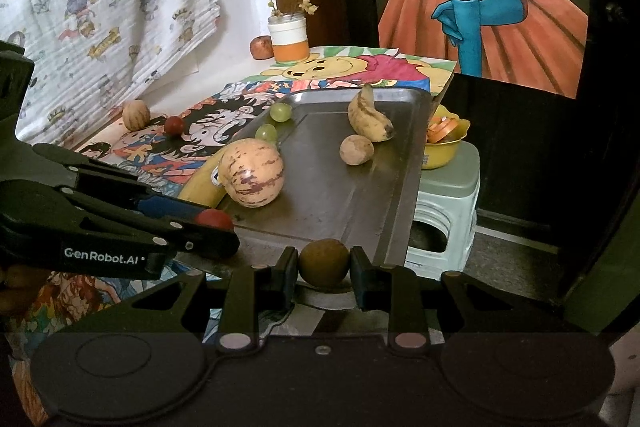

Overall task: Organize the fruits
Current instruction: 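Open the right tool in the tray while the left tool releases the tomato beside the banana, then withdraw both tools from the tray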

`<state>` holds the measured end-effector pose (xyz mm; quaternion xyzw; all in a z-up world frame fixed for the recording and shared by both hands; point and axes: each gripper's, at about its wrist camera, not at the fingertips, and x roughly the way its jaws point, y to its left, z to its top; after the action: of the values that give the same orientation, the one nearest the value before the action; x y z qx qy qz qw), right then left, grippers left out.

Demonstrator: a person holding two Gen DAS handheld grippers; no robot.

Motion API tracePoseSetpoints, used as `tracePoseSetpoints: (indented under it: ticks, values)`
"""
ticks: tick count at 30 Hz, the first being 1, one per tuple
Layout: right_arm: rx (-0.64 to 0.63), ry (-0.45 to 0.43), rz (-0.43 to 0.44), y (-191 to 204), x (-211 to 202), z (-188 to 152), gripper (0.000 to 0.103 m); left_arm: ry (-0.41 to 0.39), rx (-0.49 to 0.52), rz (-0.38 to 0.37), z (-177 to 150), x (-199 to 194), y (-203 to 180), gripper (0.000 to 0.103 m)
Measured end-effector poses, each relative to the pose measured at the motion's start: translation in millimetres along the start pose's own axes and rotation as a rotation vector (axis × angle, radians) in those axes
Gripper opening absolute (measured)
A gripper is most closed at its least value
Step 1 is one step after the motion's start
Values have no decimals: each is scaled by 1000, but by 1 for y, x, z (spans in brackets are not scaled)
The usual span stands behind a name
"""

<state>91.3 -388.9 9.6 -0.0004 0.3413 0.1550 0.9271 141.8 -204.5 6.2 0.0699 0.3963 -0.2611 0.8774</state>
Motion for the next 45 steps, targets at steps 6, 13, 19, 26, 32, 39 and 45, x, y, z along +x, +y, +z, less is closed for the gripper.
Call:
tracePoseSetpoints:
  ticks: [6,13,19,26,32,39,45]
  values:
    - [0,-5,-12,1,-8,-1,31,-12,-14,0,-1,-6,2,37]
    - [22,-36,-39,3,-24,0,41,-73,-28,-7,-2,-27,2,60]
    - [91,-86,-53,8,-42,1,62,-170,-69,20,-7,-56,14,84]
    - [108,-118,-59,27,-58,4,102,-203,-130,54,-13,-76,37,103]
    - [73,-91,-52,49,-58,11,102,-213,-178,83,-27,-89,56,103]
    - [47,23,-53,84,-38,9,102,-161,-237,120,-50,-95,79,103]
    - [-3,82,-47,110,-29,15,102,-131,-282,165,-66,-105,98,103]
